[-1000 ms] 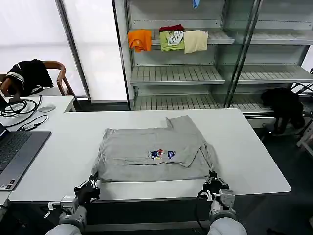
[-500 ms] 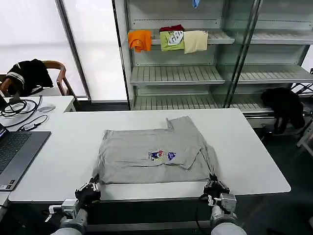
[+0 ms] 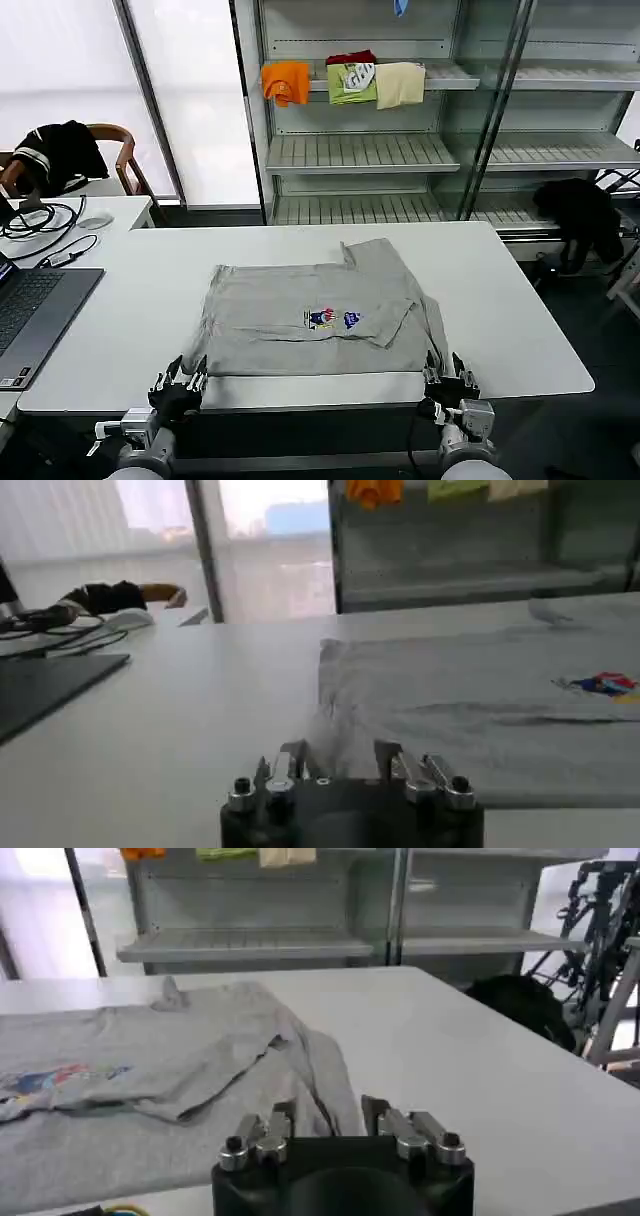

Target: Fold and organize the clothes.

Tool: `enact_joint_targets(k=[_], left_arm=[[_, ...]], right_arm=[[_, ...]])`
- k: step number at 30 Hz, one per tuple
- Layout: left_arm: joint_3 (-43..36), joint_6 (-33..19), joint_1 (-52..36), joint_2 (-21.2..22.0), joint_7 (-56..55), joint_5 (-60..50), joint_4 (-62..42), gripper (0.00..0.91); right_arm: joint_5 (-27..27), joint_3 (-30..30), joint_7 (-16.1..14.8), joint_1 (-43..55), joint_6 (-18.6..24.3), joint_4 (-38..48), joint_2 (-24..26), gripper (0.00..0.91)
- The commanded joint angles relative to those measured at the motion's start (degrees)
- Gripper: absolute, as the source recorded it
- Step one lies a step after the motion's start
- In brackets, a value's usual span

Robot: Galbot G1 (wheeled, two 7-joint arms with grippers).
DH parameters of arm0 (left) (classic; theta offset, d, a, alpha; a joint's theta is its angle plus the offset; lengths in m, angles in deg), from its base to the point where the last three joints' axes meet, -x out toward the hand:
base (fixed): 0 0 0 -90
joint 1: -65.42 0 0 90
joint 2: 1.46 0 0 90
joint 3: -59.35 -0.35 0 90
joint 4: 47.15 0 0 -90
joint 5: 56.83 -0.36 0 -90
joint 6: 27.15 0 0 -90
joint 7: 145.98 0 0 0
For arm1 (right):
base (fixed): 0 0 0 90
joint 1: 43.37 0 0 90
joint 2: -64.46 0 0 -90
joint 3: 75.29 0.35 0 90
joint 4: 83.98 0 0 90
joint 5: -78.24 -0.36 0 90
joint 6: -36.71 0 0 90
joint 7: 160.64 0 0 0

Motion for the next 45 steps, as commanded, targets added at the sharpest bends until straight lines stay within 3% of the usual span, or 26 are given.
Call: enact_joint_targets(k=[1,8,14,17,20,25,30,32,37,45], left_arm=[[0.83,0.24,-1.51,-0.72,-0.68,1.74,2.9,0.907],[4.44,2.22,-8.75,-8.0,-0.25,7.45,2.6,0.907],[4.45,4.75,-17.45,-17.37,5.35,11.48,-0.92,0.907],[2.15,4.65,-23.52,-19.83,6.57,13.48,-6.63,0.907],[-0.76,5.37,-30.37,-18.51,7.45,16.99,-12.41,0.907],[-6.9,6.0,-40.03,-17.06,12.72,17.11,-20.82,0.907],[-11.54,5.85,-48.84,-15.23,12.98,17.18,-30.05,0.907],[-12.63,5.81,-51.02,-14.28,12.68,17.02,-33.79,0.907],[-14.68,5.04,-54.74,-12.59,13.51,14.77,-41.35,0.907],[-16.43,5.27,-57.18,-11.47,16.86,10.38,-49.88,0.907]], right_arm=[[-0.22,2.2,-0.55,2.02,0.16,-2.3,0.15,0.907],[-7.57,9.72,-4.2,11.85,1.09,1.36,6.27,0.907],[-12.53,7.31,-6.53,28.43,-2.43,13.46,12.73,0.907],[-15.07,4.94,-7.85,36.3,-3.76,18.74,14.37,0.907],[-13.86,1.29,-9.67,42.94,-3.83,24.4,12.43,0.907],[-12.5,-5.42,-15.53,55.03,-3.81,32.78,9.5,0.907],[-7.88,-9.46,-17.23,63.0,-3.77,45.79,4.18,0.907],[-6.49,-9.84,-17.52,64.46,-3.76,49.02,2.21,0.907],[0.11,-9.74,-17.48,69.59,-3.68,66.67,-4.81,0.907],[4.25,-9.21,-20.79,74.48,-1.89,77.92,-10.29,0.907]])
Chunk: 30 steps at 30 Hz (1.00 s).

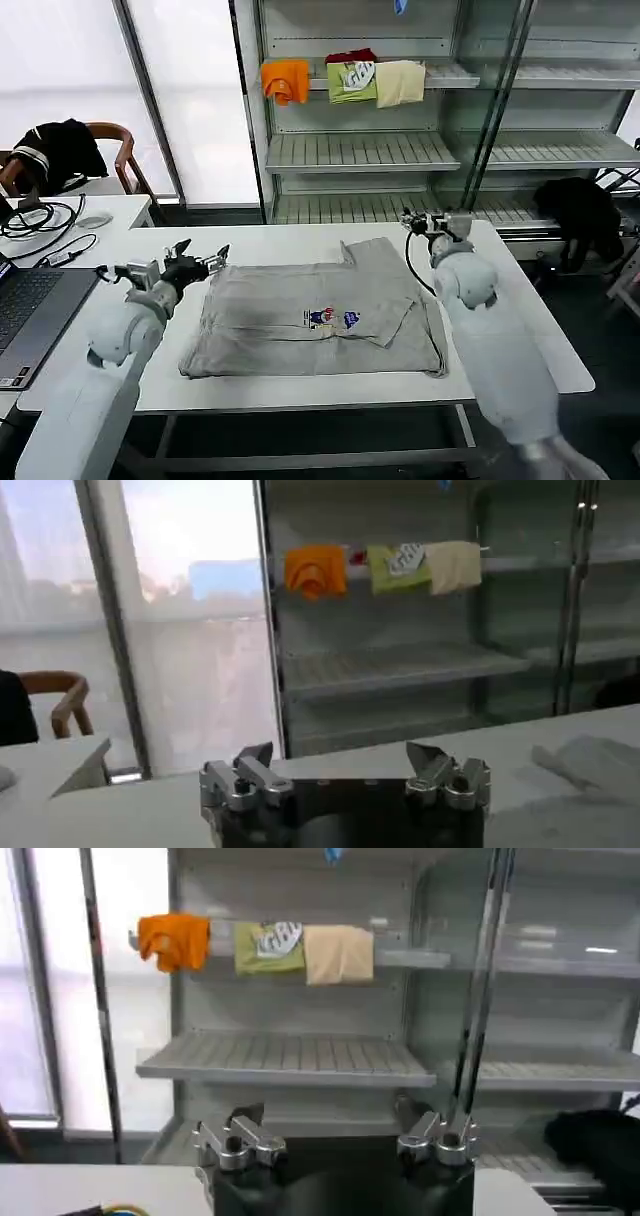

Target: Fold and organize the clothes.

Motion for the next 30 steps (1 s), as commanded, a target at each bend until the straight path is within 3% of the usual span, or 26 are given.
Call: enact_joint_targets(k=[1,5,30], left_arm=[[-4.59,0.57,-9.7,0.93,4.52,-3.92,-17.24,0.907],[-5.35,0.87,-10.38,1.55,4.5,-4.5,-19.55,0.907],[-5.71,0.23,-10.34,4.99,4.56,-7.71,-25.89,0.907]], right_arm=[[6.7,-1.52,-4.04,11.86,1.43,23.26,-8.84,0.907],[8.68,-0.58,-5.35,12.43,3.37,27.34,-10.59,0.907],[8.51,1.34,-4.34,9.34,5.37,33.26,-11.5,0.907]])
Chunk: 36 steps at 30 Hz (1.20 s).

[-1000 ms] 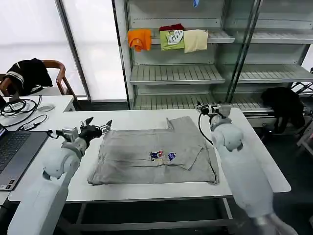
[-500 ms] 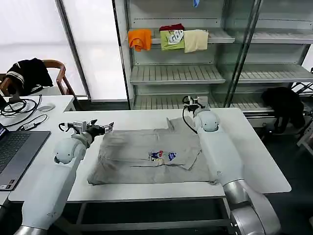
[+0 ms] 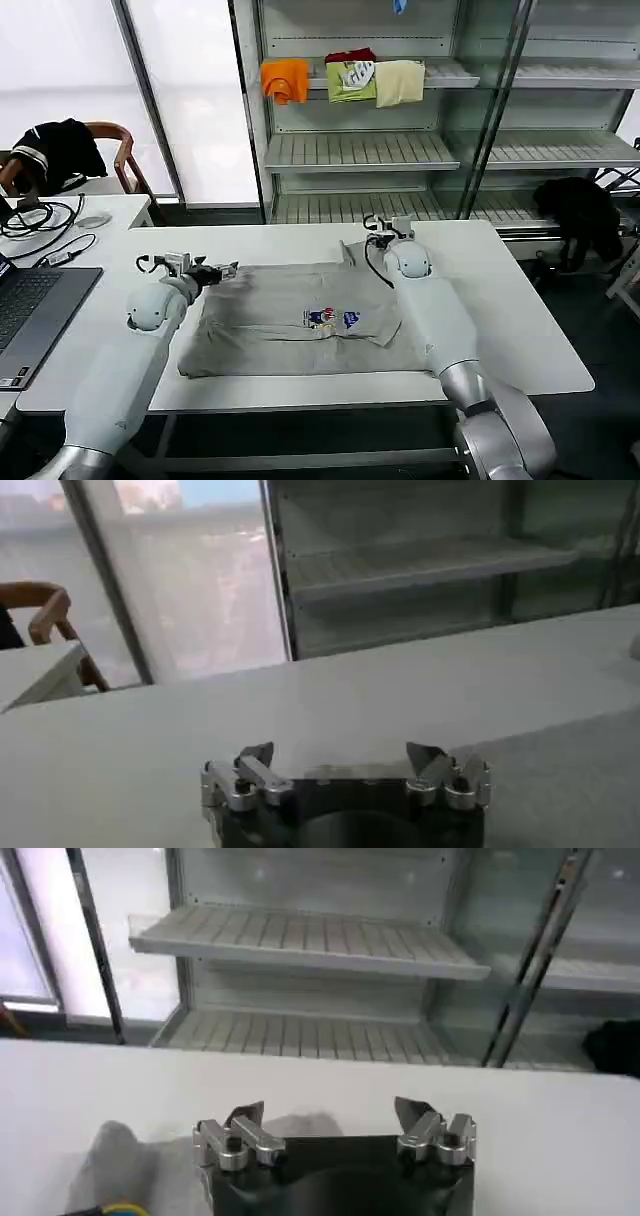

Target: Fold and organize the clothes.

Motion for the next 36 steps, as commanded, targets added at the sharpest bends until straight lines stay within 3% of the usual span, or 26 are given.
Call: enact_joint_targets(k=[1,13,14,15,16,17,18,20,36], left_arm=[[-0.2,-0.45,-0.52,0.52,0.32,-0.94,-3.72,0.907],[0.52,-0.4,-0.3,0.59,0.01,0.0,-4.58,0.907],[0.51,-0.37,-0.15,0.61,0.02,0.02,-4.53,0.877],[0.5,-0.32,-0.07,0.65,-0.04,0.03,-4.5,0.756],[0.51,-0.25,0.0,0.69,-0.13,0.17,-4.5,0.554],[0.52,-0.01,0.02,0.69,-0.26,0.99,-4.51,0.423],[0.56,0.32,0.01,0.7,-0.47,1.33,-4.54,0.091],[0.47,0.34,0.12,0.68,-0.49,1.26,-4.56,0.02],[-0.18,-1.42,1.52,1.12,-1.21,2.47,-2.23,0.01]], right_arm=[[0.6,0.15,-0.19,0.52,0.73,3.15,-0.81,0.907],[0.69,0.18,0.2,-0.63,0.58,3.69,-0.94,0.907],[0.69,0.17,0.16,-0.85,0.52,3.66,-0.96,0.897],[0.67,0.18,0.12,-1.16,0.5,3.62,-1.01,0.877],[0.68,0.19,0.04,-1.41,0.51,3.58,-1.03,0.776],[0.66,0.21,0.06,-1.64,0.53,3.55,-1.07,0.695],[0.66,0.24,0.13,-1.87,0.53,3.58,-1.14,0.393],[0.67,0.34,0.17,-2.29,0.5,3.45,-1.16,0.0],[-0.47,0.56,-0.24,-6.44,-0.67,-5.8,0.98,0.0]])
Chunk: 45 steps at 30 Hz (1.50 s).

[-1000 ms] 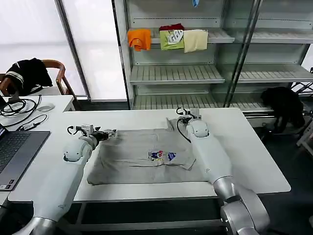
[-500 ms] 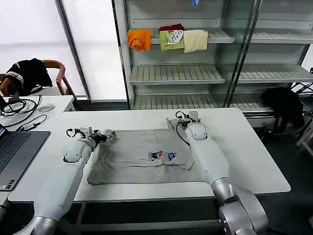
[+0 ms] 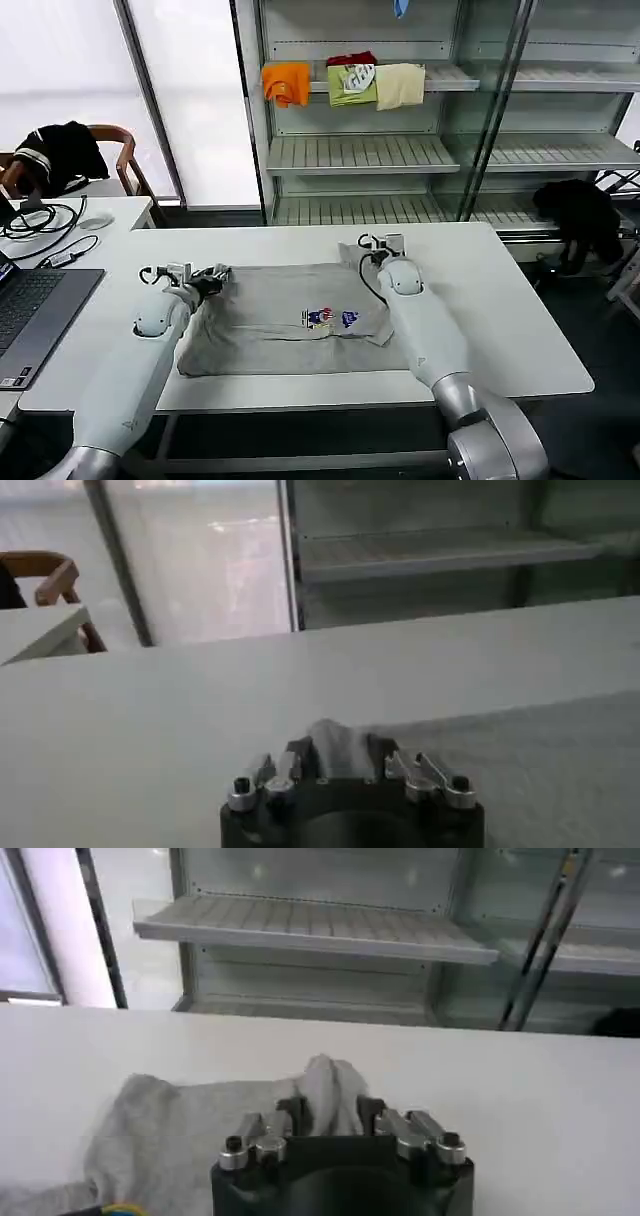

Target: Fold and organize the clothes.

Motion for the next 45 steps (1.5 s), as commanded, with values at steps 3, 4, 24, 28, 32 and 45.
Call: enact_joint_targets(k=[3,4,24,28,32,45], left_arm=[[-0.12,-1.99,0.39,0.27,-1.13,0.9,1.67,0.01],[-0.11,-2.42,0.55,0.17,-1.45,0.89,2.25,0.01],[1.83,-3.02,6.88,-2.63,-5.27,4.55,16.96,0.01],[2.57,-2.66,9.16,-3.29,-5.41,4.57,19.78,0.01],[3.53,-1.22,11.47,-4.24,-5.39,4.67,22.6,0.01],[6.26,-0.76,22.84,-6.33,-4.26,3.41,32.53,0.01]], right_arm=[[-1.27,-0.01,-0.2,-3.31,-0.8,-8.69,1.51,0.0],[-1.38,-0.02,0.0,-3.8,-0.85,-10.12,1.72,0.0],[-3.73,0.28,3.04,-10.6,-2.67,-35.76,4.12,0.0],[-4.24,0.26,3.47,-13.53,-3.46,-40.72,5.59,0.0],[-4.67,0.89,4.05,-16.82,-3.96,-45.1,6.91,0.0],[-5.64,1.84,5.37,-28.23,-4.59,-57.55,11.68,0.0]])
